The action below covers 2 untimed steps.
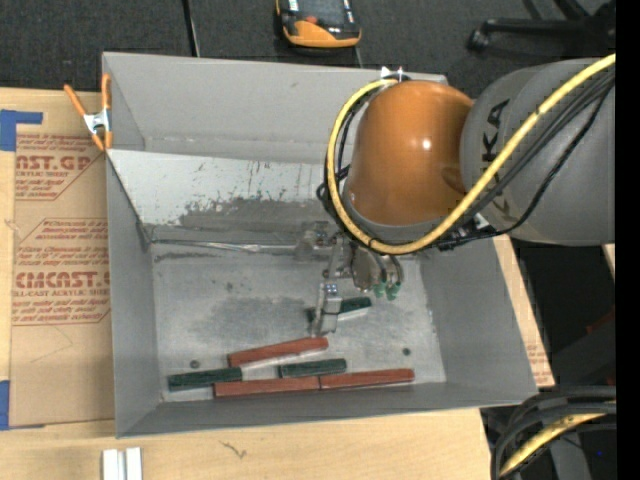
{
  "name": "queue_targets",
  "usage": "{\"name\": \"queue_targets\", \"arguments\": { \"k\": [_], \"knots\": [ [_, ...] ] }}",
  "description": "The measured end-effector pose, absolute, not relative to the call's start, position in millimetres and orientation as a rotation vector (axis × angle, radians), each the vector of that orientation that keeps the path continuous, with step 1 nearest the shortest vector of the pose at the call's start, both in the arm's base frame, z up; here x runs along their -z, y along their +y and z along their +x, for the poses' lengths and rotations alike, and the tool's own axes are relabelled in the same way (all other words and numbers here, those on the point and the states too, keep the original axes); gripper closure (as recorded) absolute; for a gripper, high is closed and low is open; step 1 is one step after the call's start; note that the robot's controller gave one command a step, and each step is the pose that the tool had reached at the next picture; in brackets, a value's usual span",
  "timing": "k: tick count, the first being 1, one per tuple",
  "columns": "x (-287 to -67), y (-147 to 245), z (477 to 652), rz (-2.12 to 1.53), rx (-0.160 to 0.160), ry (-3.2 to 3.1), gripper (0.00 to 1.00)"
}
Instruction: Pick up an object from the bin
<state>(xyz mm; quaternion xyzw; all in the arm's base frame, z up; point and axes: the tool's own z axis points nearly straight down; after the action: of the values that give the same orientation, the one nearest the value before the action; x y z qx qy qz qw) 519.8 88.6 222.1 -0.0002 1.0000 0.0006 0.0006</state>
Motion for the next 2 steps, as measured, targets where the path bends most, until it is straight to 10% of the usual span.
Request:
{"name": "queue_targets", "arguments": {
  "k": [2],
  "knots": [
    [-159,99,486.0,-0.411,-0.002,3.116,0.00]
  ]
}}
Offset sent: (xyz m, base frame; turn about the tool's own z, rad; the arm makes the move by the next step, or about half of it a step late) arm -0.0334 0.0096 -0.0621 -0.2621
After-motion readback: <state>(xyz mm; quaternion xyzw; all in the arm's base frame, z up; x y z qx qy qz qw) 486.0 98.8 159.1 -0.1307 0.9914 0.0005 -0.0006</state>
